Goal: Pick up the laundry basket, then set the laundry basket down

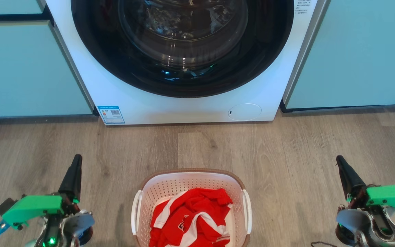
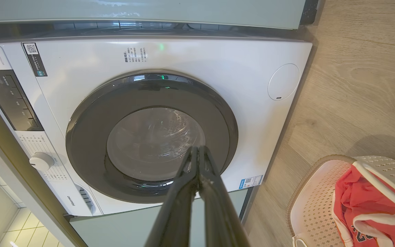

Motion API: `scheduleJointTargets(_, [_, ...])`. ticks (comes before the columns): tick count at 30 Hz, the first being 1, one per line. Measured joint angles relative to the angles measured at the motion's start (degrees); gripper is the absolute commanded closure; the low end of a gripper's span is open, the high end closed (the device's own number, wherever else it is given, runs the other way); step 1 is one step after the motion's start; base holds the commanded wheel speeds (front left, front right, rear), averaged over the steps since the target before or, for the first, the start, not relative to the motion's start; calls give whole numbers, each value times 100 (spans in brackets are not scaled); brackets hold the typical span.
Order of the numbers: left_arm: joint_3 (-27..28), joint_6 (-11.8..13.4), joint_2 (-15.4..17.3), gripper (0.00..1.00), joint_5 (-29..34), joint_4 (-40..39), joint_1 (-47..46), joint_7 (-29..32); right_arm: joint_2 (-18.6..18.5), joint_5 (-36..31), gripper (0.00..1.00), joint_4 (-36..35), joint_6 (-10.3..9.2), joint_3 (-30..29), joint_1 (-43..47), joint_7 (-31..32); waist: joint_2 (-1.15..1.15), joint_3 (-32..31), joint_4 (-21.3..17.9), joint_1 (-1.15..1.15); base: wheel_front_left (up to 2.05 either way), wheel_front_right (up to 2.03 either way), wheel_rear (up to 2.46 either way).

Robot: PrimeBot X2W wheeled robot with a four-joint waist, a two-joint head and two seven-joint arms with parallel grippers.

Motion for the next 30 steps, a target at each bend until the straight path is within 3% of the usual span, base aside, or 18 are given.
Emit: scheduleJointTargets(30, [0, 0, 0, 100, 0, 0, 0, 0, 0, 0, 100, 0, 0, 0, 0, 0, 0, 0, 0, 0, 0, 0, 0])
